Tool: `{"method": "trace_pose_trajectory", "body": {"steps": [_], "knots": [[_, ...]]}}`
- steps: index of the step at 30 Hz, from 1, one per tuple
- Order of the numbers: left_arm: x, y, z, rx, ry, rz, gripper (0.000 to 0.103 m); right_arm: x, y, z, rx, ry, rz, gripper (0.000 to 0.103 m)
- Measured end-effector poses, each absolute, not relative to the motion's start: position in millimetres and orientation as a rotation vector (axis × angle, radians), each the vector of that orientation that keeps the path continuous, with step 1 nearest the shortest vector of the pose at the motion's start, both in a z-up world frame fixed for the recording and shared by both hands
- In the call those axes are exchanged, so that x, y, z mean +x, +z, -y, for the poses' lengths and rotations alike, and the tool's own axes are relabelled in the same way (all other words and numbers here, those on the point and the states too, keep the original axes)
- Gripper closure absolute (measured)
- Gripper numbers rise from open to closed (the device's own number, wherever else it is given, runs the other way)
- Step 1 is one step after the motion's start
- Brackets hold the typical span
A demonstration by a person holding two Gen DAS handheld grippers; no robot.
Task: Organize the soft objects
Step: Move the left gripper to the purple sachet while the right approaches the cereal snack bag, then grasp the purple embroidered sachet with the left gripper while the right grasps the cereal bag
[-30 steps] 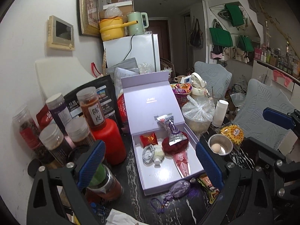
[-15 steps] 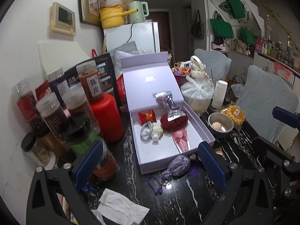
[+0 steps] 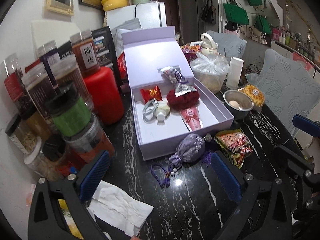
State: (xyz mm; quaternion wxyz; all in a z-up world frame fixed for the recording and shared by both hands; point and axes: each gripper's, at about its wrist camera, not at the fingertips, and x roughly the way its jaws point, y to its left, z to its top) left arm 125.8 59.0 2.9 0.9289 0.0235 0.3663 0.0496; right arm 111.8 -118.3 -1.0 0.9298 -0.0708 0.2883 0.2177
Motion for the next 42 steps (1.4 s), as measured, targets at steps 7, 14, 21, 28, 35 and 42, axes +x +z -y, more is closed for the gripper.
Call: {"method": "trace_pose_trajectory", "body": {"steps": [7, 14, 21, 28, 35, 42], "knots": [[137.3, -30.3, -65.4, 0.007, 0.085, -0.83, 0.0, 127.1, -32.0, 120.4, -0.125, 0.434, -0.675, 0.018], [145.5, -55.0, -72.2, -0.019, 0.099, -0.868, 0.0, 148.0, -60.3, 124.9, -0.112, 0.411, -0.754, 0.018], [159.4, -73.9, -77.9, -0.057, 0.105, -0.908, 0.0, 174.0, -86.1, 123.1, -0.117, 0.388, -0.832, 0.018], [169.1, -77.6, -78.0, -0.037, 0.103, -0.901, 0.0, 198.0, -103.1, 116.6, -0.121, 0.387, -0.884, 0.018], [178.6, -83.9, -77.6, -0.021, 0.113, -0.919, 0.0, 208.4, -111.1, 117.5, -0.122, 0.38, -0.89, 0.018], [184.0, -87.9, -68.5, -0.032, 0.05, -0.928, 0.0, 218.1, -115.7, 120.3, -0.112, 0.39, -0.907, 0.018]]}}
